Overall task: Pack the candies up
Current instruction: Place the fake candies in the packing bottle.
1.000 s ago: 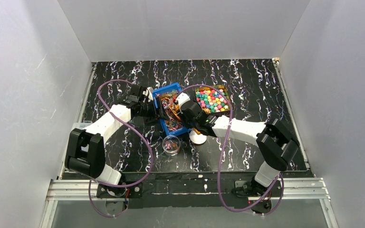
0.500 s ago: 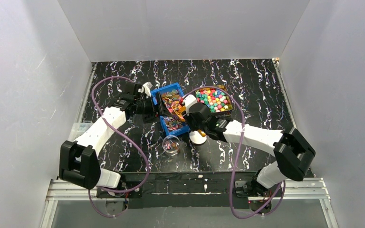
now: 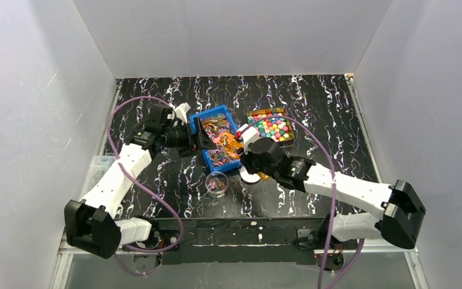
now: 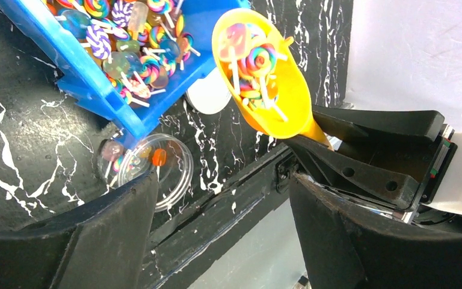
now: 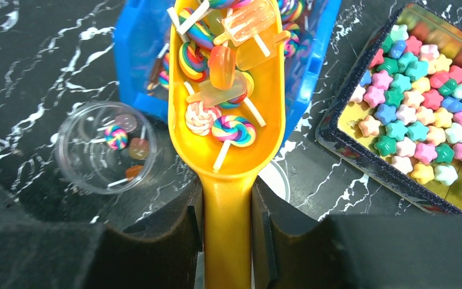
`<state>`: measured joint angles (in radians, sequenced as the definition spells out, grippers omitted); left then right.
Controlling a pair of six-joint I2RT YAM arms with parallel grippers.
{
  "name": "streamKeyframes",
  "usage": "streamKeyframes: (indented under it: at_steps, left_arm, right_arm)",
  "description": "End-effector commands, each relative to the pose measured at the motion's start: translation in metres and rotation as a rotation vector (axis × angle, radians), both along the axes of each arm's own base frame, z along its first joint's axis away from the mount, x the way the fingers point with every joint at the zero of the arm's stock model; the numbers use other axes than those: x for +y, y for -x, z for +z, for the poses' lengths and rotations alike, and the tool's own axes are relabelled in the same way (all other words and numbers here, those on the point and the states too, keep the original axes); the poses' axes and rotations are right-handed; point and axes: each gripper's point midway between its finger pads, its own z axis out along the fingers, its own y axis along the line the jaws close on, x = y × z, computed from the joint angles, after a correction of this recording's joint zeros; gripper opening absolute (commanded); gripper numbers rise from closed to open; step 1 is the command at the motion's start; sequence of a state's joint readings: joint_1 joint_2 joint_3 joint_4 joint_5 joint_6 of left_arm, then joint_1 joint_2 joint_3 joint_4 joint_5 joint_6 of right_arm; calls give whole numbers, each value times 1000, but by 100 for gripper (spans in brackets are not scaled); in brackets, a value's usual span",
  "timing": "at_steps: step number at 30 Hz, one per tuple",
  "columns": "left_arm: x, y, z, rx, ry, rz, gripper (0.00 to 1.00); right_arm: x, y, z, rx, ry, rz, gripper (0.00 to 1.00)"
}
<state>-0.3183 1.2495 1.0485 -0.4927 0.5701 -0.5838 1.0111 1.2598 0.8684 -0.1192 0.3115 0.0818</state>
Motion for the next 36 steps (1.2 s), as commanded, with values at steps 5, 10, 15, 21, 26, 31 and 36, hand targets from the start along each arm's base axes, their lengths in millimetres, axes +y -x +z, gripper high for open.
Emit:
streamKeyframes:
  at_steps: [5, 10, 15, 21, 26, 31, 36]
  left_arm:
    - [8, 36, 20, -53, 10, -54, 79]
    - [13, 53, 26, -78, 19, -61, 79]
    - [26, 72, 23, -104, -23, -68, 80]
    - [31, 93, 18, -132, -8, -77, 80]
    - [35, 103, 13, -156, -9, -87, 80]
    - [37, 111, 10, -173, -13, -105, 80]
    - [39, 117, 8, -188, -17, -127, 81]
  right_arm:
    - [-2, 41, 30, -21, -24, 62, 1]
    - [-5, 63, 38, -24, 12, 85, 1]
    - [-9, 85, 35, 22, 49, 118, 1]
    - [-10, 108, 29, 95, 93, 164, 1]
    - [-9, 121, 24, 150, 132, 187, 1]
    - [-3, 129, 17, 202, 199, 193, 1]
    - [-1, 130, 7, 227, 283, 185, 1]
